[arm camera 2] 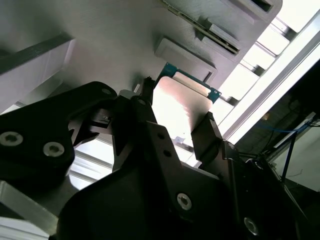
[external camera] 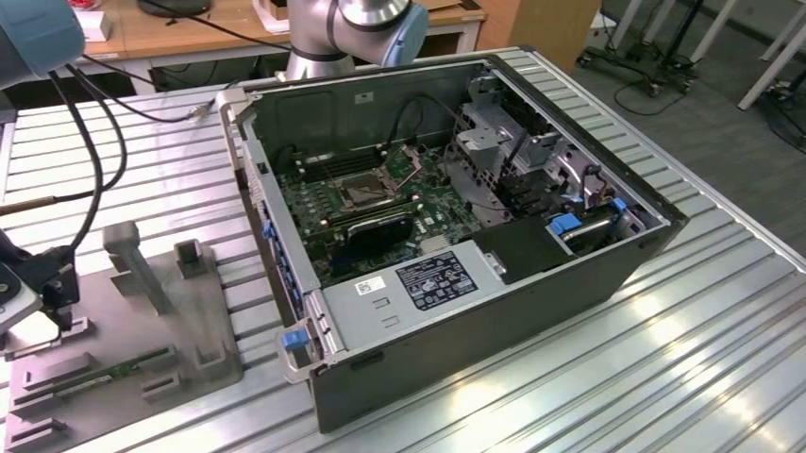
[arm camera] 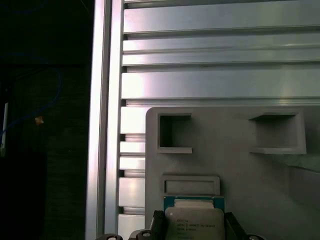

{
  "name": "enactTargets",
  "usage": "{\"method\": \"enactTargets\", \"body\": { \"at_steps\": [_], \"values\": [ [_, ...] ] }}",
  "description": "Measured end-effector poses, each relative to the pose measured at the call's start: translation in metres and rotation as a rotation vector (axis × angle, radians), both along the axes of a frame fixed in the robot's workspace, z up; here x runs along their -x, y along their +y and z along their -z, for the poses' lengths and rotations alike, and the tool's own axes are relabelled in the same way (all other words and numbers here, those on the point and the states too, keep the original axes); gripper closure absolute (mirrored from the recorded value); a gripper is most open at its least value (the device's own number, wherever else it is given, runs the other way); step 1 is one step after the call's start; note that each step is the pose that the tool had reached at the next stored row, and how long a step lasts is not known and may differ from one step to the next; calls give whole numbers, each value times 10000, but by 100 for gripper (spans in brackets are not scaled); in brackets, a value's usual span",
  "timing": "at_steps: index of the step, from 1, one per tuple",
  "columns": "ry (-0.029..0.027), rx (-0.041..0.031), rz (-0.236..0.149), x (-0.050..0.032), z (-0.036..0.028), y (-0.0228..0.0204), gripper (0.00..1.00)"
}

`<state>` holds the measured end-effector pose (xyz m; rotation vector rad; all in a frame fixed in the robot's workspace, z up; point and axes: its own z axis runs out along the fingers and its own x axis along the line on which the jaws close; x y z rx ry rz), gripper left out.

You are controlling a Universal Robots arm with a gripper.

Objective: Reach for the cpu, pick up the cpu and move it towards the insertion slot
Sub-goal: 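Pick up the cpu and move it towards the insertion slot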

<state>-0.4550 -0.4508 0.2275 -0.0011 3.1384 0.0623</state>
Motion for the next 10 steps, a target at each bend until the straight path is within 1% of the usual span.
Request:
{"method": "enactTargets", "body": {
  "at_steps": [4,10],
  "values": [
    [-2,-1,-1,0,-30,0,45],
    [-1,-1,0,0,-51,0,45]
  ]
}}
